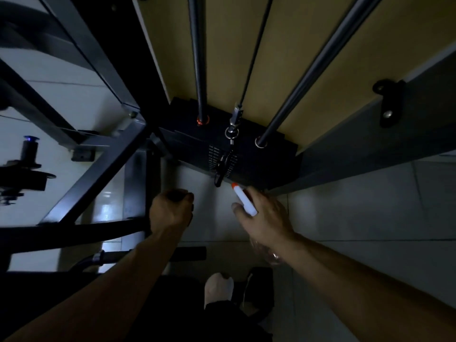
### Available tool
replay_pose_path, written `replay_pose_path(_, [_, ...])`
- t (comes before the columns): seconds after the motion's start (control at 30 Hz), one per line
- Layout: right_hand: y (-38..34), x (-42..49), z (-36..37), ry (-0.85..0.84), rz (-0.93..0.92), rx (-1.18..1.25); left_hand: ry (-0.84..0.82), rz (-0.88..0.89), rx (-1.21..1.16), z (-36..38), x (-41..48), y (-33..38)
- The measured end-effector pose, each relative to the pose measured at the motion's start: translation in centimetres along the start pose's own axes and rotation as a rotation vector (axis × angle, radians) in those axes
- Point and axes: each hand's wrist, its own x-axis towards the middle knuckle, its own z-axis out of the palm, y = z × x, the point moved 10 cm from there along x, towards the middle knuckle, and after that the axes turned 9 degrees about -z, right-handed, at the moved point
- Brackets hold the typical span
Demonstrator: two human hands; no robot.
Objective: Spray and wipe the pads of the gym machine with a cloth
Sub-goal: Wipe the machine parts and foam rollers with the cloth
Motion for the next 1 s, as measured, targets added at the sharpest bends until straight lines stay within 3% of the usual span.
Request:
replay_pose_path(0.13, [0.5, -0.4, 0.1, 0.032, 0.147, -0.062, -0.046, -0.009, -0.106, -1.5, -0.4, 0.3])
replay_pose_path(0.23, [-1.5, -0.6, 0.0, 0.032, 0.149, -0.006, -0.094, 0.009, -0.181, -3.3, -1.5, 1.5])
replay_pose_path(0.4, [-10.3, 0.5, 0.0, 0.050, 0.020, 0.227, -0.115, -0.014, -0.320, -10.0, -3.1, 2.8])
replay_pose_path(0.57, [-21.2, 3.7, 2.7, 0.093, -0.142, 0.298, -0.136, -0.109, -0.372, -18.7, -2.6, 2.0])
replay_pose_path(0.7, [-27.7, 6.4, 5.9, 0.129, -0.213, 0.360, -0.014, -0.016, -0.186, -24.8, -1.3, 0.6])
replay_pose_path(0.8, [-30.5, 7.5, 7.9, 0.098, -0.231, 0.426, -0.006, -0.039, -0.119, -26.0, -1.0, -0.7])
replay_pose_path(1.0, [-35.2, 8.3, 10.4, 0.121, -0.387, 0.256, 0.021, -0.115, -0.308, -27.5, -0.8, -3.3])
